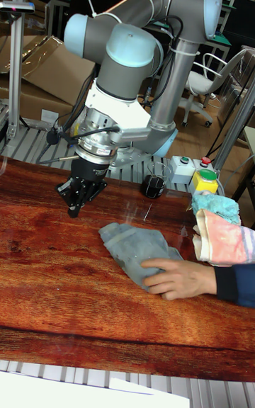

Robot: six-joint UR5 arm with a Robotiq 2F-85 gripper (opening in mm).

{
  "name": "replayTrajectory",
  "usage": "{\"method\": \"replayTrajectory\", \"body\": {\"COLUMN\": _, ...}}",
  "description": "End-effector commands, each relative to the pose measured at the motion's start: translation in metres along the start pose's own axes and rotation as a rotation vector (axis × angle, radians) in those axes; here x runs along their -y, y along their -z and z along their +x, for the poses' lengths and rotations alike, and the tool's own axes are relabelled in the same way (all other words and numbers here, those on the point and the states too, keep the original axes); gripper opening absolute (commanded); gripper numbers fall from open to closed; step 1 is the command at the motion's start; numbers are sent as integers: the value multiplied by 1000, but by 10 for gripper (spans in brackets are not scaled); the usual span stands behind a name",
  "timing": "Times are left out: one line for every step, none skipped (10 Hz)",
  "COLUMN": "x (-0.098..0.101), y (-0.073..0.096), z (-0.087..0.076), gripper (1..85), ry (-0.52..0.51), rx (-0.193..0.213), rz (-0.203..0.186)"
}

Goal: Clean the table with a cloth

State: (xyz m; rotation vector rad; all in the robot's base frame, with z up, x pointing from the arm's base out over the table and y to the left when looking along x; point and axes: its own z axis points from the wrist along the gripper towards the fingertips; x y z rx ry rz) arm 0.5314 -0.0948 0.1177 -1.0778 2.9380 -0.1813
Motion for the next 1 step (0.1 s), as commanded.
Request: {"method": "replayTrajectory", "body": {"x": -4, "y": 1, "z": -6, "gripper": 10, "ry": -37, "rx": 27, "rz": -19}}
